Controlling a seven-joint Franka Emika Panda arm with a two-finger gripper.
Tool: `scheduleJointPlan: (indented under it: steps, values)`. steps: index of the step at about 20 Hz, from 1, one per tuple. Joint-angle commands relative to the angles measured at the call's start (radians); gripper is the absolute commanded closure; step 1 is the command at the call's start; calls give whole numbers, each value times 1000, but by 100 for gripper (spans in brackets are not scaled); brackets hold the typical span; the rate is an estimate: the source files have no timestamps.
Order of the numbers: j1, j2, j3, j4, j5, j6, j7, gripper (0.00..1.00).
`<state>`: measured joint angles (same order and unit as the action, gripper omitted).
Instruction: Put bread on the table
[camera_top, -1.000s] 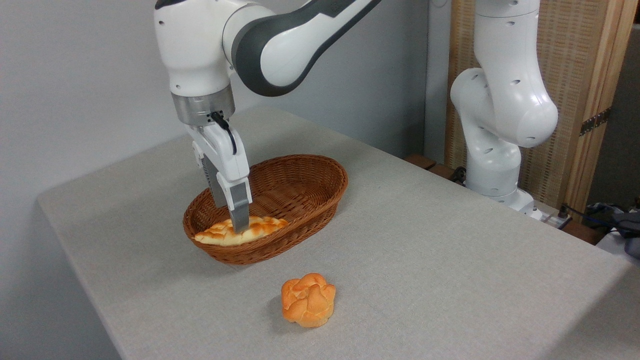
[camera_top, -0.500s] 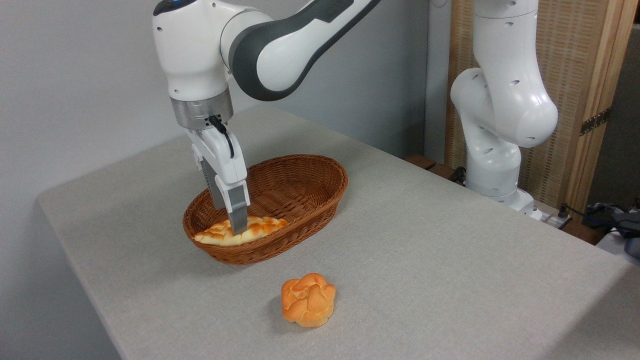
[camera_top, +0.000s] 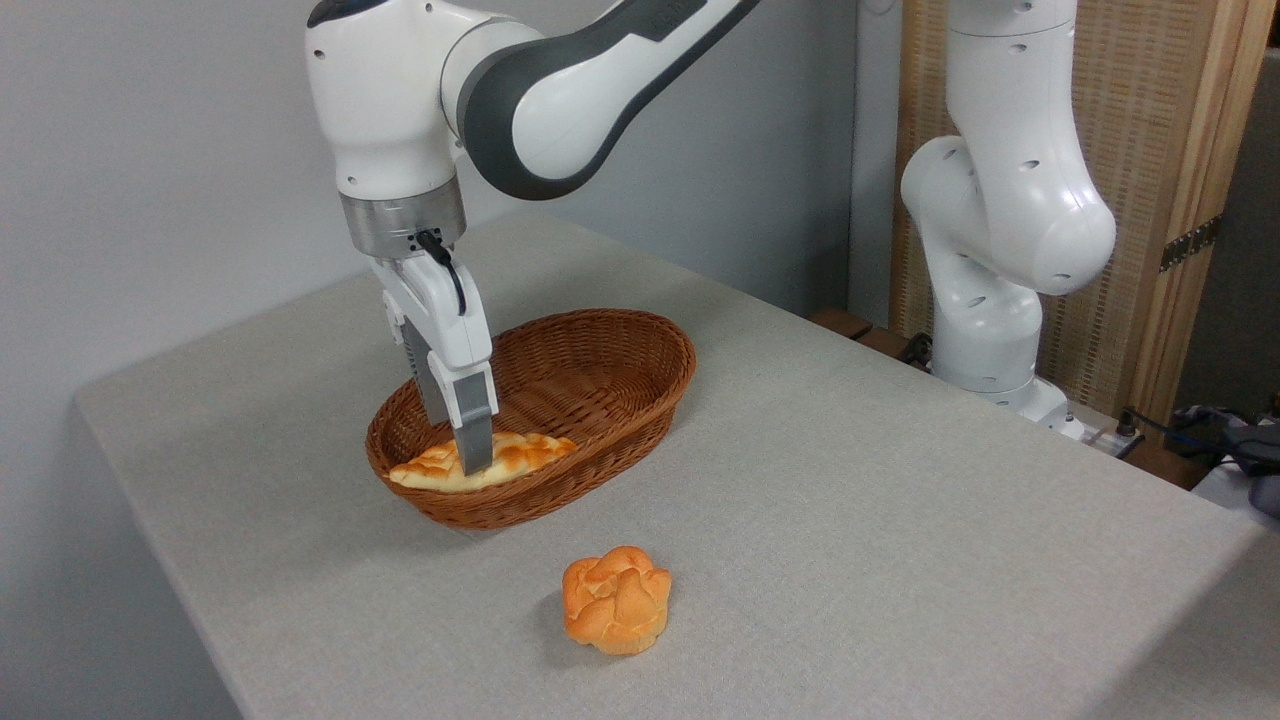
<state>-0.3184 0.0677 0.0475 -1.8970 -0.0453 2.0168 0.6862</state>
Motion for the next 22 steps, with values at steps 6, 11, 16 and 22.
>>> scheduleJointPlan:
  steps: [6,11,16,22]
  values:
    - [-7,9,2,-7,21,16,-4,0]
    - [-7,27,0,-7,24,20,-4,0]
    - [-19,29,-2,-5,73,20,1,43]
    - [-19,29,-2,-5,73,20,0,78]
